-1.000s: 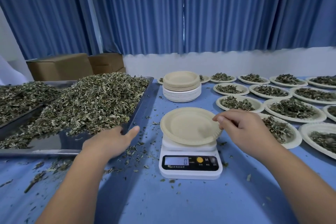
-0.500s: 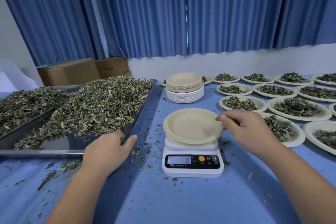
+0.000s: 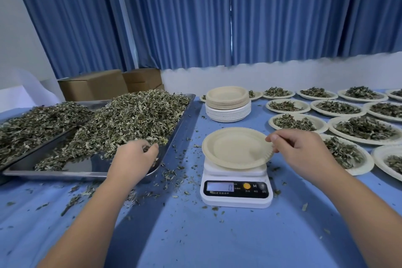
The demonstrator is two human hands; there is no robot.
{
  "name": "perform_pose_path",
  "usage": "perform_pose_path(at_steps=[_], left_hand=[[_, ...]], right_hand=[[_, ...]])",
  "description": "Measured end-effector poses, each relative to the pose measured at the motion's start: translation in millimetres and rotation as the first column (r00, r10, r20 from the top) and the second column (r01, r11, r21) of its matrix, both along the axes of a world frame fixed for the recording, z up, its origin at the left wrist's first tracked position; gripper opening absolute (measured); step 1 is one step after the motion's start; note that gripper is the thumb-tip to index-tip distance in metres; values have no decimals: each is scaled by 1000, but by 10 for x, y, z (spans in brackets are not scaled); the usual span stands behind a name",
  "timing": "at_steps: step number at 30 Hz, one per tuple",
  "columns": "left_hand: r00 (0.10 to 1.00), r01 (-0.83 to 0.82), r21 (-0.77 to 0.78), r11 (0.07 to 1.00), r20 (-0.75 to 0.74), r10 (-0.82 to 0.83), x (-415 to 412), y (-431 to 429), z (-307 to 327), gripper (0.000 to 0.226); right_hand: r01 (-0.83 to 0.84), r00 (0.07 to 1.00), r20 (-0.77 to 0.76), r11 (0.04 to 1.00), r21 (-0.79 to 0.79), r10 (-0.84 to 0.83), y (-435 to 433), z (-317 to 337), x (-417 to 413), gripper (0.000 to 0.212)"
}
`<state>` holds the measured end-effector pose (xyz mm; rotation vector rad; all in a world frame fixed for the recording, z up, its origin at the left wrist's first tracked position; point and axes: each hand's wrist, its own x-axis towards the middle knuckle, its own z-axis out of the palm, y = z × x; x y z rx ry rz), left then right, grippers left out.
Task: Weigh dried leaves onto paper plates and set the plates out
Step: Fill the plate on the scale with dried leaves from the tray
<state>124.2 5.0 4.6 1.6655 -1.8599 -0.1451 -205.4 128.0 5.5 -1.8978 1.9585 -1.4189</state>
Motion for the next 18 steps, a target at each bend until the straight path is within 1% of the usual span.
perform_pose_path(at_steps=[3, 6, 9, 12, 15, 18], left_hand=[[993, 1, -103, 995, -118, -13, -103, 16, 146, 43], [971, 70, -163, 984, -215, -105, -379, 64, 343, 38], [948, 197, -203, 959, -210, -239, -759, 123, 507, 35], [893, 370, -223, 902, -181, -411, -1156, 176, 562, 33], [865, 462, -183, 868, -125, -487, -1484, 178, 500, 37], [788, 604, -32, 796, -123, -603, -1609, 151, 369, 36]], right_hand=[[8, 1000, 7, 1000, -6, -8, 12, 11, -2, 24], [11, 1000, 27, 1000, -28, -10, 27, 26, 3, 25], [15, 1000, 22, 999, -28, -15, 29, 34, 19, 26], [23, 999, 33, 999, -30, -22, 25, 41, 8, 26], [39, 999, 29, 999, -17, -38, 34, 40, -14, 28], [56, 998, 13, 998, -18, -56, 34, 40, -21, 26]])
